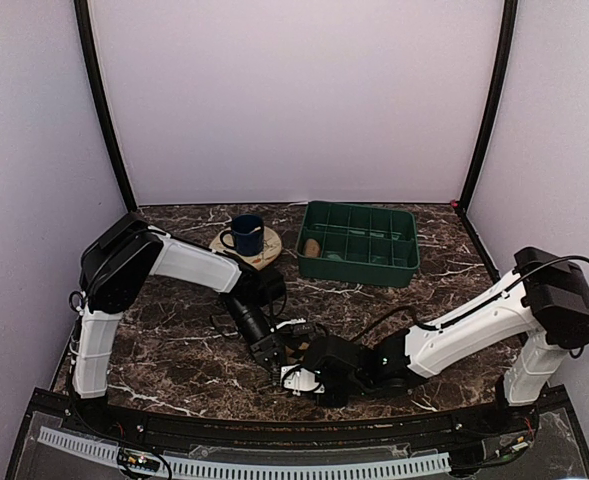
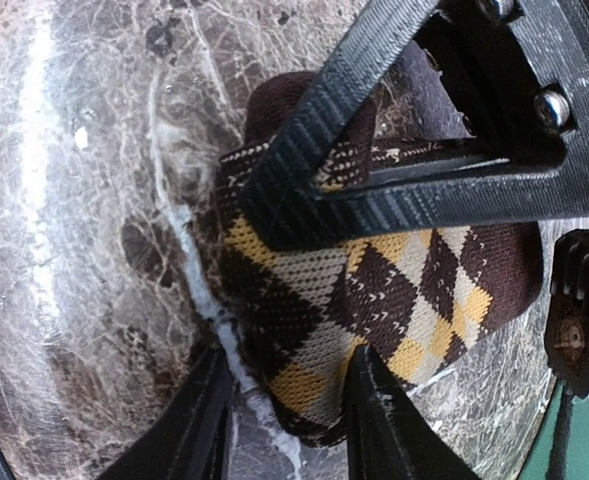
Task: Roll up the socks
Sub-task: Roll the sock at the center of the board.
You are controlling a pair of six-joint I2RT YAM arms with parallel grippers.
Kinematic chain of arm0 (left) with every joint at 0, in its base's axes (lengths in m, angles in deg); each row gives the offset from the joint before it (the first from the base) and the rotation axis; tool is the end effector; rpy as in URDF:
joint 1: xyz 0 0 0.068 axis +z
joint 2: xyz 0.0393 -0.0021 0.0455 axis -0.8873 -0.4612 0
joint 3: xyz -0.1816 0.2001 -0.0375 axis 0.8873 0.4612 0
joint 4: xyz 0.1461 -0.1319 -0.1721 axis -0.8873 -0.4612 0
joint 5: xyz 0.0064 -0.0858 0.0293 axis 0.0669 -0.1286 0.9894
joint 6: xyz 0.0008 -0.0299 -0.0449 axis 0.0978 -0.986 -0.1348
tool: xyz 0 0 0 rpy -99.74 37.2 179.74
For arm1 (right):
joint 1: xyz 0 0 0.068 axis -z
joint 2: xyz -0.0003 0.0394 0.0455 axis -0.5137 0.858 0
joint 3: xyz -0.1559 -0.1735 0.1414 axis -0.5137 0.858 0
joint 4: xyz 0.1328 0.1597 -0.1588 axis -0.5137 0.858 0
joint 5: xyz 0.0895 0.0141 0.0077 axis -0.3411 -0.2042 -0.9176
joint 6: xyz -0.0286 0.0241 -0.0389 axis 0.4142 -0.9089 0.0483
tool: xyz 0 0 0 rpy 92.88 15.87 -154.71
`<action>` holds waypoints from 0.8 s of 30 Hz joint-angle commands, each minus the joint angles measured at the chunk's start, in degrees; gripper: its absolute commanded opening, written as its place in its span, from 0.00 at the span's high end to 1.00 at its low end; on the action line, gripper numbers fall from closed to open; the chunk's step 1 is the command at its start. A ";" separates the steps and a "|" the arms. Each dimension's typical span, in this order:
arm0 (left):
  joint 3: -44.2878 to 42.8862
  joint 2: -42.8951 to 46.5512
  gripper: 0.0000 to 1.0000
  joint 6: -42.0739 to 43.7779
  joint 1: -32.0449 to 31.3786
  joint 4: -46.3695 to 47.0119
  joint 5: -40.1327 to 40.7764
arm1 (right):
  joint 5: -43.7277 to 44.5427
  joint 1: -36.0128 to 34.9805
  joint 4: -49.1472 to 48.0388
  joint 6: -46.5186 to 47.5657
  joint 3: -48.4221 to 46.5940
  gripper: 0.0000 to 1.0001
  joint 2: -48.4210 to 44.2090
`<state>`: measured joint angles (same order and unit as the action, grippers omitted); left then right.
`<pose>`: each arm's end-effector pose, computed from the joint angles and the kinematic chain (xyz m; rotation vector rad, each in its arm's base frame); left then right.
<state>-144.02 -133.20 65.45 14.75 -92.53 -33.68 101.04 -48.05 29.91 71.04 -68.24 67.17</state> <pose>0.2369 -0.3047 0.1009 -1.3646 -2.1881 1.2988 0.0736 0.3206 0.1333 -1.7571 1.6688 0.0713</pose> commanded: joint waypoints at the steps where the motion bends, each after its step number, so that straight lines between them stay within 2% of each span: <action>1: -0.08 -2.10 1.00 1.13 0.07 -1.79 4.08 | -2.25 1.26 2.22 1.13 -1.02 0.66 2.04; 17: -0.54 -1.97 1.00 0.97 0.15 -2.24 4.74 | -10.81 5.48 10.24 -1.04 -3.60 0.83 4.28; 24: 0.48 0.92 0.85 -1.43 1.26 -0.09 7.49 | -15.21 6.30 12.75 -2.63 -4.17 0.91 3.98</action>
<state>-144.48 -133.50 65.17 15.12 -93.34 -33.28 90.57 -42.54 35.85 70.32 -73.09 69.18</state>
